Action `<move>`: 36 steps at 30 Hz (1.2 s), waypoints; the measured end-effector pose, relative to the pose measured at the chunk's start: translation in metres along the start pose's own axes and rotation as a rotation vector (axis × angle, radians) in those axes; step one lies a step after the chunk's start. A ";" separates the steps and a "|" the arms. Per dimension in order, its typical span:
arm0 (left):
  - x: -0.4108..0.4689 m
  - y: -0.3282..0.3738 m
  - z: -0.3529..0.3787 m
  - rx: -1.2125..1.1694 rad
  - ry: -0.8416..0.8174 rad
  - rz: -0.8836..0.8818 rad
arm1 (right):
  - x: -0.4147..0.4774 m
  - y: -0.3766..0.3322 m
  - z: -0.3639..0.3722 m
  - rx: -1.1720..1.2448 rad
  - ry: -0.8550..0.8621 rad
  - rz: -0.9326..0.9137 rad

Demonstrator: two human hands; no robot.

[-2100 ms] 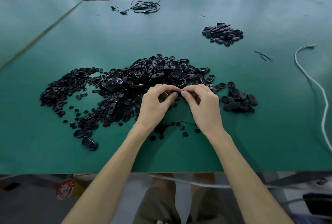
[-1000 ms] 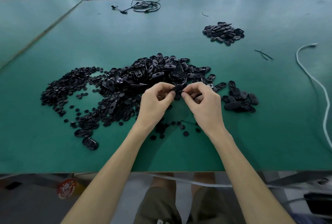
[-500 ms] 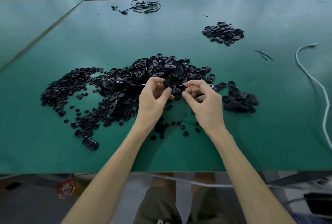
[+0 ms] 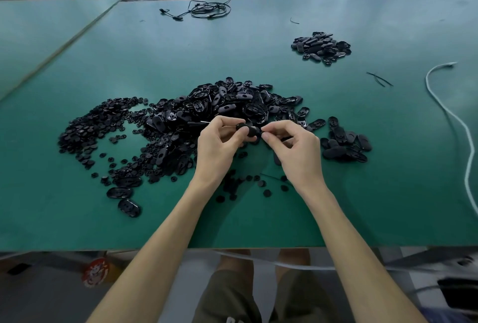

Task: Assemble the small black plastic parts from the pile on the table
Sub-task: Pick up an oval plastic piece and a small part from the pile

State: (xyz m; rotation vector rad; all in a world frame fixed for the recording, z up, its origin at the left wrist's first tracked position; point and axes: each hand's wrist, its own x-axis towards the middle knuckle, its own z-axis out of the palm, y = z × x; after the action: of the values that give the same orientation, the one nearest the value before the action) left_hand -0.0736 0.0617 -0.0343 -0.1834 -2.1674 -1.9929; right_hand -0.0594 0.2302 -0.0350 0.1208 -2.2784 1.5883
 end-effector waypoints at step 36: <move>0.004 -0.002 -0.005 -0.143 -0.160 0.014 | -0.002 -0.002 0.001 -0.052 0.021 -0.041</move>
State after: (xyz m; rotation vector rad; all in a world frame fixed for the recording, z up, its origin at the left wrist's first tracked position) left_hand -0.0781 0.0562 -0.0350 -0.3904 -2.1065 -2.1952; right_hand -0.0574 0.2280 -0.0337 0.1366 -2.2841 1.5020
